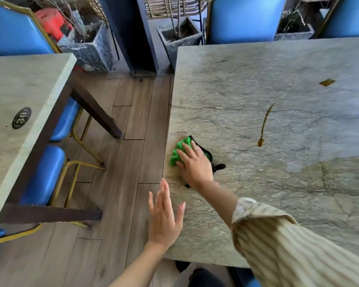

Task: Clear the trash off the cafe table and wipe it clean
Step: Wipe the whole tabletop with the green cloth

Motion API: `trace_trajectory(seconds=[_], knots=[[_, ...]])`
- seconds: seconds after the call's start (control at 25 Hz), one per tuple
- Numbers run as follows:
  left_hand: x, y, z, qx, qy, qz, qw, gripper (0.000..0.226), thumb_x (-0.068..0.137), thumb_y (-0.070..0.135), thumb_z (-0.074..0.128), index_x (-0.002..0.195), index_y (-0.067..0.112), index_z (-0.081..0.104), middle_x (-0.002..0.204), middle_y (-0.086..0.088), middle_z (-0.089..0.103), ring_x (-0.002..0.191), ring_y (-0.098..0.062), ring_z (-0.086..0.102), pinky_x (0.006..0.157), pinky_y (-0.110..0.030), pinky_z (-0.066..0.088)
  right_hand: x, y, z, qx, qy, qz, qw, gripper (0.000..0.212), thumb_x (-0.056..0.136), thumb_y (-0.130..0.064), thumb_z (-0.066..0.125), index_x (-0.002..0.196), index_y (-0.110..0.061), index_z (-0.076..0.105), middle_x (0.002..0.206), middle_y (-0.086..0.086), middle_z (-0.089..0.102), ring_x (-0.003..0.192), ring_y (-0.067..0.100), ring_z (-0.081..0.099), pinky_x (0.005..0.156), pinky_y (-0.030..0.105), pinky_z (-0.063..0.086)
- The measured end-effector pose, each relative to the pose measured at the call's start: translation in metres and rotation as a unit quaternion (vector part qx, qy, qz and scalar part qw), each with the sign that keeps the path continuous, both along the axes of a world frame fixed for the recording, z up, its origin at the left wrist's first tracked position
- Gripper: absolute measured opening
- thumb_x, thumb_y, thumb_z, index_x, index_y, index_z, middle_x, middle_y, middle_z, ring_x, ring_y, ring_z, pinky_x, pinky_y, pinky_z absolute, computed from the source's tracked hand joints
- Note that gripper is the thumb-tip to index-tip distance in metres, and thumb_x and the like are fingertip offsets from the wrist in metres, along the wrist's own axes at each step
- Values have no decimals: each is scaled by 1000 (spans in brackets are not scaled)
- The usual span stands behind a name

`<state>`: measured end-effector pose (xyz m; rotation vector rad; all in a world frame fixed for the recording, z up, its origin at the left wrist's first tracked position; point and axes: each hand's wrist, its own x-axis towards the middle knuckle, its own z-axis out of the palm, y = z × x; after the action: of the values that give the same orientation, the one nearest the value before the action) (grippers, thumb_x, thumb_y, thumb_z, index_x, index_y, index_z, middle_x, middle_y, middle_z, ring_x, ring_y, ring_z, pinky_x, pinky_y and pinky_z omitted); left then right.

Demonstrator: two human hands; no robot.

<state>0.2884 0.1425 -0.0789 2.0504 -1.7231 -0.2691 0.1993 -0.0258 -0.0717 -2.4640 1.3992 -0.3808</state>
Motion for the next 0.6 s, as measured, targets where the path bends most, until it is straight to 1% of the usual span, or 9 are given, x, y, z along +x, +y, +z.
trace_trajectory(seconds=[0.12,0.2,0.24,0.32,0.4,0.44,0.48,0.52,0.6], knots=[[-1,0,0,-18,11,5,1000,68,98,42,34,150,5,12,156,-9,25,141,-19,32,115,-56,15,-42,39,-8,-39,-4,190,981,40,96,-40,42,129,-26,58,142,-1,51,140,26,35,114,40,32],[-4,-1,2,-13,-6,33,999,67,97,45,34,148,4,21,151,-10,36,133,-20,44,113,-54,19,-95,45,-11,-55,-2,226,973,38,98,-41,43,129,-27,58,142,-3,50,141,23,34,115,38,31],[-5,-4,5,-5,-26,46,999,67,95,46,36,146,4,27,147,-9,42,129,-21,48,110,-54,22,-119,41,-10,-68,3,177,982,37,97,-41,44,128,-27,59,141,-3,51,140,22,36,112,39,35],[-9,-25,13,23,-70,42,996,66,92,49,38,143,7,37,142,-8,48,124,-23,49,105,-54,26,-157,25,-4,-63,5,-9,998,40,95,-41,43,127,-24,61,138,0,54,137,24,40,103,42,45],[-12,-57,19,47,-97,-11,994,61,93,49,36,142,12,41,143,-5,47,126,-23,47,104,-52,30,-163,19,0,-31,2,-173,984,45,94,-41,38,128,-22,60,139,3,54,137,28,39,101,43,47],[-14,-74,20,52,-103,-49,992,58,94,46,35,142,15,41,146,-3,44,130,-22,43,105,-52,31,-157,24,1,-23,-3,-205,978,46,93,-42,38,129,-21,59,139,4,53,137,29,38,102,43,45],[-16,-90,20,55,-110,-91,988,55,95,44,35,142,16,41,149,-2,40,135,-22,39,107,-52,30,-152,34,0,-23,-6,-195,980,46,93,-41,39,129,-21,59,140,4,52,138,29,37,105,42,43],[-17,-103,17,58,-117,-133,982,54,96,43,34,143,17,41,152,-1,36,139,-21,33,109,-52,28,-150,46,-3,-33,-4,-136,990,43,94,-41,43,129,-22,59,141,2,52,139,28,36,108,41,41],[-16,-118,11,61,-124,-208,968,53,97,45,32,143,19,41,154,1,31,145,-20,22,112,-52,24,-170,60,-5,-55,9,35,998,38,96,-39,48,129,-24,59,143,-1,50,140,23,34,112,36,34]])
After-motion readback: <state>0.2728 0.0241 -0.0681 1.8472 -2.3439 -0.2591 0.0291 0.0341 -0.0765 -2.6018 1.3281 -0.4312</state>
